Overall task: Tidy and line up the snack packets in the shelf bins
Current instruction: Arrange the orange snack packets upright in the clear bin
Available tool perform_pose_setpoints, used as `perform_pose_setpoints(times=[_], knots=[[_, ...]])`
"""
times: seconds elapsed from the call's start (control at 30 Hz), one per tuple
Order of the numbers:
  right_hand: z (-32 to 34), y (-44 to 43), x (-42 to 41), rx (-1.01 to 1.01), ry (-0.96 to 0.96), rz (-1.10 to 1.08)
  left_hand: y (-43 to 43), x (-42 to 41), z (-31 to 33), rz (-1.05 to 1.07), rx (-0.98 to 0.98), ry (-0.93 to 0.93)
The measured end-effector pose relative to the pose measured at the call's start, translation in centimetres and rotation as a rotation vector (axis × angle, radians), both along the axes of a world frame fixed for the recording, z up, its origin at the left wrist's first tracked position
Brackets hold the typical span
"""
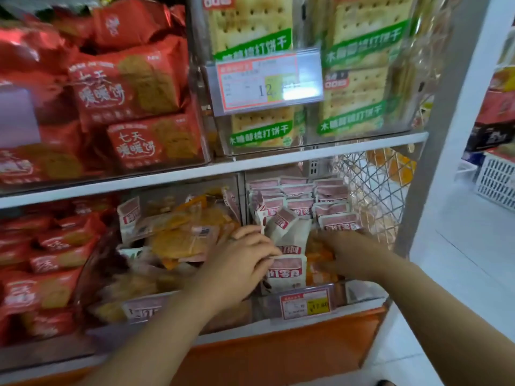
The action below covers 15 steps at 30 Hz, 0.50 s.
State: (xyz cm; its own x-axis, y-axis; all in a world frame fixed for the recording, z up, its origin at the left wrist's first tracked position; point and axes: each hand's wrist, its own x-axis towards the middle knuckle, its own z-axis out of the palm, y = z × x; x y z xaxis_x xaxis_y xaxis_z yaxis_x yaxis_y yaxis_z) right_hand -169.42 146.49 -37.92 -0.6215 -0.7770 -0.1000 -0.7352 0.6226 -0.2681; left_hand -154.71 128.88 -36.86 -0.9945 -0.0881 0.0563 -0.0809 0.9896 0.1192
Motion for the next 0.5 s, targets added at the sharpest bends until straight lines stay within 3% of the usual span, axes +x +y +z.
perform_pose_setpoints(times=[0.07,0.2,0.33,0.5], knots=[[-0.3,-0.3,-0.6,0.028,0.026,-0.025,-0.1,-0.2,-0.2,-0.001,-0.051,0.003],[-0.3,-0.2,-1.0,-0.111,-0.149,-0.021,-0.2,-0.3,-0.8,-0.008,-0.060,0.077],[-0.8,-1.2,0.0,0.056,0.099,-0.009,-0.5,-0.4,-1.6,-0.008,-0.065,0.149],[-1.1,-0.8,0.1,0.026,0.053,-0.049,-0.8,-0.4,-2.2,-0.028,-0.070,0.224]])
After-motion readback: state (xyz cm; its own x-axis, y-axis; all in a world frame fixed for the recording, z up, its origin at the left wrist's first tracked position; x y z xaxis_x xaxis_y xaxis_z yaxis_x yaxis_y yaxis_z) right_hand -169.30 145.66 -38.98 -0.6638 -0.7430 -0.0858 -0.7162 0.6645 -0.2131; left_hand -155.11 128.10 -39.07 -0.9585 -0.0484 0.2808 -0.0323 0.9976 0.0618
